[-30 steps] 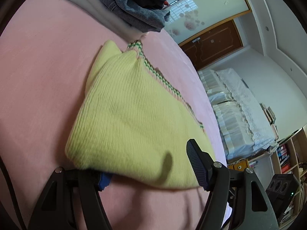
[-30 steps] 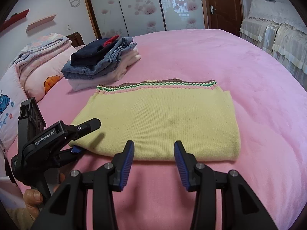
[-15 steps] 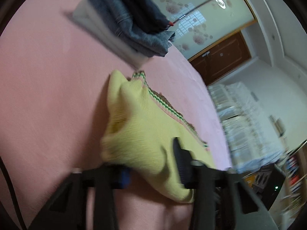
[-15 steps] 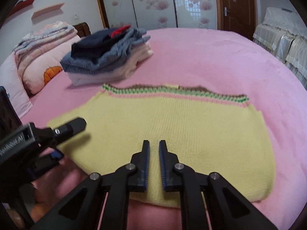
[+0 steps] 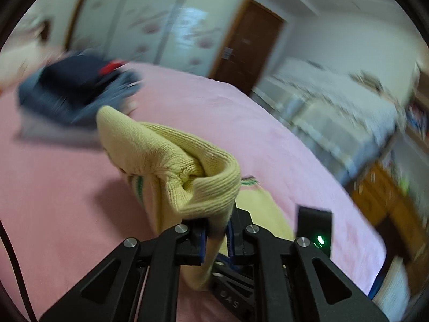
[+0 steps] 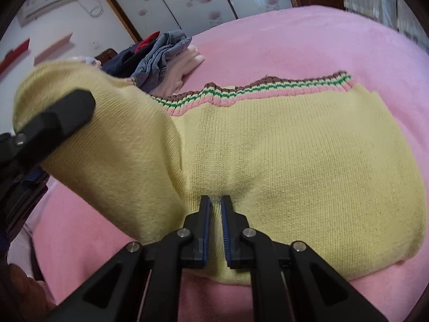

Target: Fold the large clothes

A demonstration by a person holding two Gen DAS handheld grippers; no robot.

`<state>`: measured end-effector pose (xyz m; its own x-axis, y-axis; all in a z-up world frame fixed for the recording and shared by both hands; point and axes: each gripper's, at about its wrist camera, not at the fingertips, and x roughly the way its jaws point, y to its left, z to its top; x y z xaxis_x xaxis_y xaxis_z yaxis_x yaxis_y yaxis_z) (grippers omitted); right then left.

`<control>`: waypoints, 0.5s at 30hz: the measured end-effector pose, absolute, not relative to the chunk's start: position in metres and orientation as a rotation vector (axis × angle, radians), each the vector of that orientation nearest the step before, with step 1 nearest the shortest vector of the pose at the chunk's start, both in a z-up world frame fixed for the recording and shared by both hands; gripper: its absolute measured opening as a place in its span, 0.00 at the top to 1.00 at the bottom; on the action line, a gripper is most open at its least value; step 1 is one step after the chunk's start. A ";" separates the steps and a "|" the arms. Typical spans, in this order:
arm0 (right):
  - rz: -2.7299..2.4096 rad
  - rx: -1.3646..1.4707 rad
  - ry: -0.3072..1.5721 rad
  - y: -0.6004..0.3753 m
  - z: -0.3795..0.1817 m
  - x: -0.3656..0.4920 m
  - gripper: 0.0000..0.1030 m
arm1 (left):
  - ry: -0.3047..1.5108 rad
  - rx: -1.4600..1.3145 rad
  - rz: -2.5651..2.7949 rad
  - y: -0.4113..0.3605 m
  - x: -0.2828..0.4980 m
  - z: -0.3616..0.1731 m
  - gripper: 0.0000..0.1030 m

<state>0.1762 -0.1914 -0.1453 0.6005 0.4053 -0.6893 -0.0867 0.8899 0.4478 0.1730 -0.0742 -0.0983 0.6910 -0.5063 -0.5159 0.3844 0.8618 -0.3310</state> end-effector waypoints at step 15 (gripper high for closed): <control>0.088 0.451 0.896 -0.326 -0.115 0.080 0.91 | 0.894 0.272 -0.620 -0.209 0.170 -0.154 0.91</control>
<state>0.0800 -0.3264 -0.1146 0.6279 0.2595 -0.7337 0.1118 0.9029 0.4150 0.1696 -0.2086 -0.1542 0.4673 -0.3885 -0.7941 0.6077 0.7936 -0.0307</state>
